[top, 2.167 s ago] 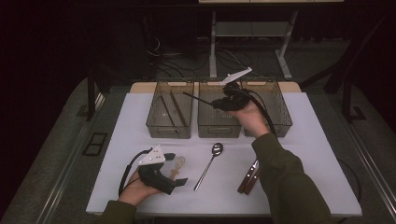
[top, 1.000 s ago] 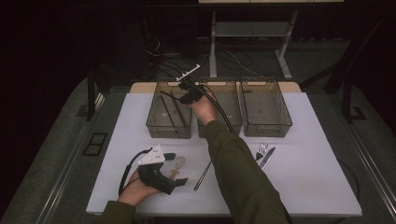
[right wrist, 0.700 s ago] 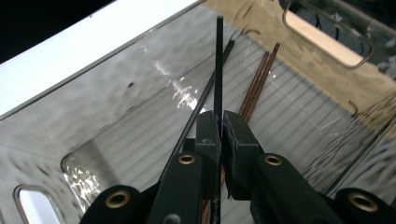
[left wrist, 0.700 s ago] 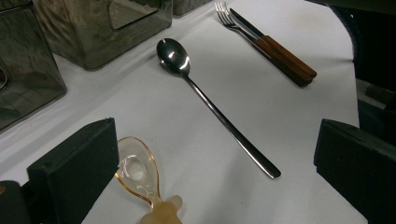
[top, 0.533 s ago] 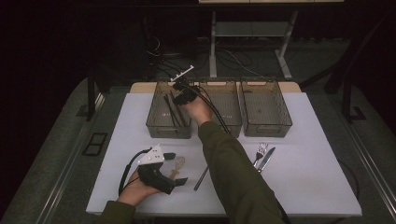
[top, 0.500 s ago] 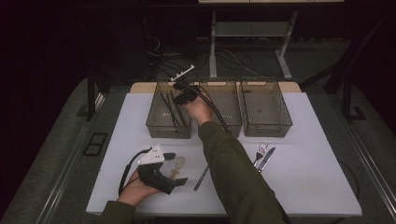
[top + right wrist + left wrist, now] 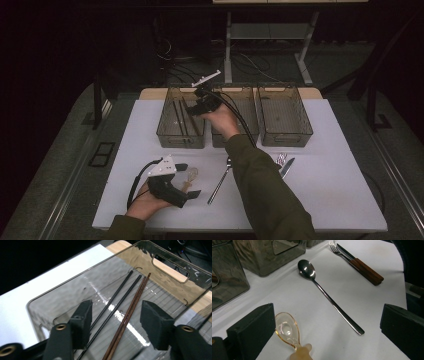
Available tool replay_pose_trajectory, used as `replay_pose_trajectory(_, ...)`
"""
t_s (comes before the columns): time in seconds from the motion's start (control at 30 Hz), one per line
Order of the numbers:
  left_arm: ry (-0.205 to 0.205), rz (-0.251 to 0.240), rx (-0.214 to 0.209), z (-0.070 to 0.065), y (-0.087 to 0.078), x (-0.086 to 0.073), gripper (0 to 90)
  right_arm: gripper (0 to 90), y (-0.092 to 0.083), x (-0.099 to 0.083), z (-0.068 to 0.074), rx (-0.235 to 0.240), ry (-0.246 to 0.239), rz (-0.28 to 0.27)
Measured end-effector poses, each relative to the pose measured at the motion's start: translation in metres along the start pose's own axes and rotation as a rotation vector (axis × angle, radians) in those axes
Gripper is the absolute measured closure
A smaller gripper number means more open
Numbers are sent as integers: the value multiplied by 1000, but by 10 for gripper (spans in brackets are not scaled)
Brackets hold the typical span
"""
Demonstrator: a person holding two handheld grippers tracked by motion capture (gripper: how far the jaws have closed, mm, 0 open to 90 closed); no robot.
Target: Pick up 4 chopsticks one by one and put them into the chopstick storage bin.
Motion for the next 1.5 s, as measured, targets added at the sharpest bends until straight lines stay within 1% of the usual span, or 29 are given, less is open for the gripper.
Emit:
replay_pose_trajectory(0.17,-5,2,6,1,0,-1,0,373,-16,-13,0,22,-27,-26)
replay_pose_trajectory(0.23,-6,-7,9,1,1,0,0,366,-22,-19,-1,30,-26,-36)
replay_pose_trajectory(0.37,-17,-9,12,1,1,-1,0,350,-34,-31,-1,43,-30,-61)
replay_pose_trajectory(0.47,-19,-3,15,2,0,-2,0,340,-42,-41,0,49,-42,-67)
replay_pose_trajectory(0.5,-13,2,18,3,-1,-2,0,339,-45,-44,0,50,-47,-70)
replay_pose_trajectory(0.63,-12,4,24,5,-1,-2,0,325,-57,-59,0,68,-48,-86)
replay_pose_trajectory(0.77,-11,11,29,5,-1,-2,0,322,-68,-75,0,69,-62,-94)
replay_pose_trajectory(0.8,-8,12,30,5,-1,-2,0,323,-71,-79,0,69,-63,-94)
replay_pose_trajectory(0.83,-16,7,32,4,-1,-2,0,323,-74,-83,1,67,-58,-91)
replay_pose_trajectory(0.87,-14,8,33,3,-1,-2,0,323,-78,-88,1,66,-66,-95)
replay_pose_trajectory(0.93,-12,13,35,3,-1,-2,0,323,-84,-95,2,66,-60,-89)
replay_pose_trajectory(0.97,-12,11,37,3,-1,-2,0,323,-87,-98,2,65,-69,-92)
replay_pose_trajectory(1.0,-13,11,37,3,-1,-3,0,323,-90,-101,1,67,-73,-93)
replay_pose_trajectory(1.07,-14,9,40,4,0,-3,0,323,-96,-107,1,79,-58,-104)
replay_pose_trajectory(1.13,-10,16,42,5,0,-3,0,323,-101,-111,1,84,-60,-115)
replay_pose_trajectory(1.23,-13,15,43,4,0,-3,0,323,-106,-119,1,89,-61,-120)
replay_pose_trajectory(1.37,-7,18,45,4,0,-3,0,342,-108,-132,4,104,-65,-111)
replay_pose_trajectory(1.43,-7,21,45,4,0,-3,0,393,-108,-138,6,105,-64,-106)
replay_pose_trajectory(1.47,-9,22,45,4,1,-4,0,421,-108,-142,7,114,-67,-102)
replay_pose_trajectory(1.5,-9,23,45,4,1,-4,0,454,-106,-145,8,116,-69,-91)
Point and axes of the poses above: each handheld gripper's, and its own axes: y roughly forward along the jaws, x roughly out of its top, z roughly to its left, the point moved 4 cm from there along y, roughly forward along the jaws, and after that the axes turned 6 degrees about -y, right-handed, at the moved point
